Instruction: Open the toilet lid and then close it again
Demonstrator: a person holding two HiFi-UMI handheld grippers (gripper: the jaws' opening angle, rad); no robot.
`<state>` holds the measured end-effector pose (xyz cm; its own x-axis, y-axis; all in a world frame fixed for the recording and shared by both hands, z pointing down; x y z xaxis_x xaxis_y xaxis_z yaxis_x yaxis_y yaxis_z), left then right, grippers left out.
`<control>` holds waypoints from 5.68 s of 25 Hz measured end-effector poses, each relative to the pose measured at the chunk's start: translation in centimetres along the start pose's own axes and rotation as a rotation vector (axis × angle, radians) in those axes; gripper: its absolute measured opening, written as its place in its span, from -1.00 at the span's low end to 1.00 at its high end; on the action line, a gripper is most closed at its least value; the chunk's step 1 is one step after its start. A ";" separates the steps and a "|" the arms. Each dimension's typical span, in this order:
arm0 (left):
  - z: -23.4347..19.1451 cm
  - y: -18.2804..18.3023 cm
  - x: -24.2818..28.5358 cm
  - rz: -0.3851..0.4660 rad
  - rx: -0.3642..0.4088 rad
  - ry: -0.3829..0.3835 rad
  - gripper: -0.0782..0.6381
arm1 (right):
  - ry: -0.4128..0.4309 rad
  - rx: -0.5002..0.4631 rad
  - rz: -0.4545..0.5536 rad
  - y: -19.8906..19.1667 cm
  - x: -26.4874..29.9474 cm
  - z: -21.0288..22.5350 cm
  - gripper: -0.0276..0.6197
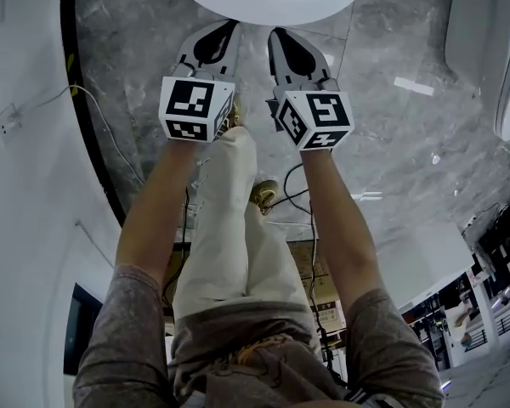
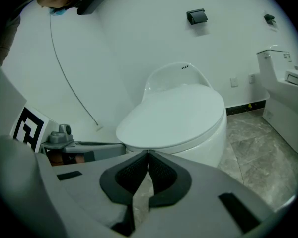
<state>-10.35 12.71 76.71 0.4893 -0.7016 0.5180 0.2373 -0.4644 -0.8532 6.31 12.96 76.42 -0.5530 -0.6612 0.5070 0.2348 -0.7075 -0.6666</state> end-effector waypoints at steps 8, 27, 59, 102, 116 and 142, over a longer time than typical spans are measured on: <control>-0.3 0.4 -0.1 0.000 -0.011 -0.008 -0.76 | -0.021 0.000 -0.018 0.5 0.4 -0.4 -0.83; -1.2 12.5 -5.9 0.063 -0.025 -0.063 -0.76 | -0.076 0.042 -0.006 11.0 -4.4 -7.9 -0.83; -9.9 42.9 -1.8 0.071 -0.063 0.057 -0.76 | 0.077 -0.077 0.081 44.7 -3.8 -14.5 -0.83; -19.8 55.9 6.2 0.113 0.068 0.002 -0.18 | -0.002 -0.038 0.160 58.9 2.6 -10.2 -0.12; -22.7 57.1 9.2 0.116 0.176 -0.041 0.07 | 0.007 -0.098 0.107 60.6 6.1 -8.1 -0.07; -23.3 55.2 10.7 0.040 0.061 -0.079 0.07 | 0.074 -0.121 -0.001 60.1 7.3 -6.5 -0.07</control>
<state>-11.56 -33.03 36.52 0.5632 -0.6730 0.4794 0.2659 -0.4018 -0.8763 11.17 -32.76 36.46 -0.6118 -0.6372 0.4687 0.1390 -0.6699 -0.7293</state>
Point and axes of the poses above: the fingertips, and each gripper's own axes: x forward along the fingers, z to its right, y out of its top, the point moved 10 cm from there along -x, backward along the fingers, and after that the axes turned 15 degrees about x, right-handed, at the moved point
